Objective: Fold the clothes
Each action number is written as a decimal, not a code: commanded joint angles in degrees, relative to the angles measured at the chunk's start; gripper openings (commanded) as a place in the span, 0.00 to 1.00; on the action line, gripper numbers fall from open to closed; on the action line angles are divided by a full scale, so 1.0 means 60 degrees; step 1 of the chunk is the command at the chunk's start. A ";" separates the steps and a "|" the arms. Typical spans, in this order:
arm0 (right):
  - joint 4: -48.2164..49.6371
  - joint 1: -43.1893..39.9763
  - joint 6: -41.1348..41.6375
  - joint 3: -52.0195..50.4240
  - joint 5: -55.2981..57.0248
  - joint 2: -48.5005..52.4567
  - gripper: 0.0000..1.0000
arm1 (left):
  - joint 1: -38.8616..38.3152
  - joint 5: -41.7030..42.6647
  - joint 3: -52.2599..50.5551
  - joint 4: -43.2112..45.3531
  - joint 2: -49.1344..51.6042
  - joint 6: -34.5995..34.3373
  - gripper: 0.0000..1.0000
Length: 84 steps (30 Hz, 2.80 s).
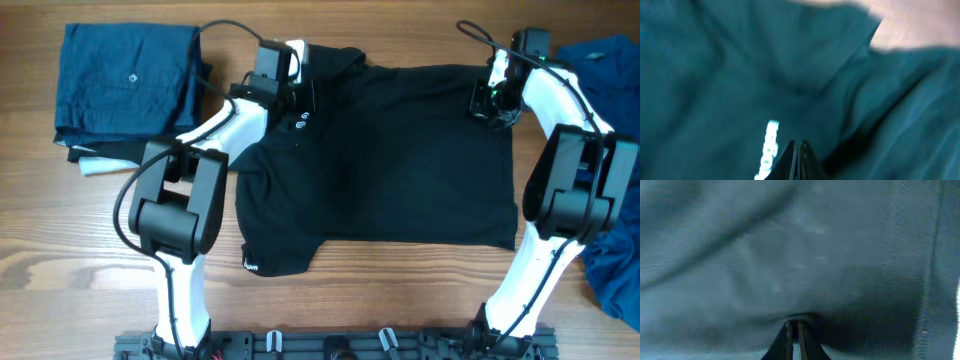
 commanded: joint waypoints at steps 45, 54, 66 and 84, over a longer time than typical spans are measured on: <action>-0.1497 -0.0481 0.1078 -0.0080 0.1800 0.0772 0.13 | -0.1271 -0.2524 0.2047 -0.3173 0.0291 0.5278 0.44; -0.1504 -0.0481 0.1078 -0.0080 0.1679 0.0772 0.15 | -0.1362 -0.3752 0.2047 -0.2422 0.1300 0.5268 0.45; -0.1475 -0.0481 0.1075 -0.0080 0.1585 0.0772 0.15 | -0.1373 -0.4688 0.2047 -0.1428 0.1330 0.5231 0.11; -0.1421 -0.0474 0.1075 -0.0080 0.1585 0.0772 0.15 | -0.0229 -0.3588 0.2047 0.2240 0.1825 0.5217 0.09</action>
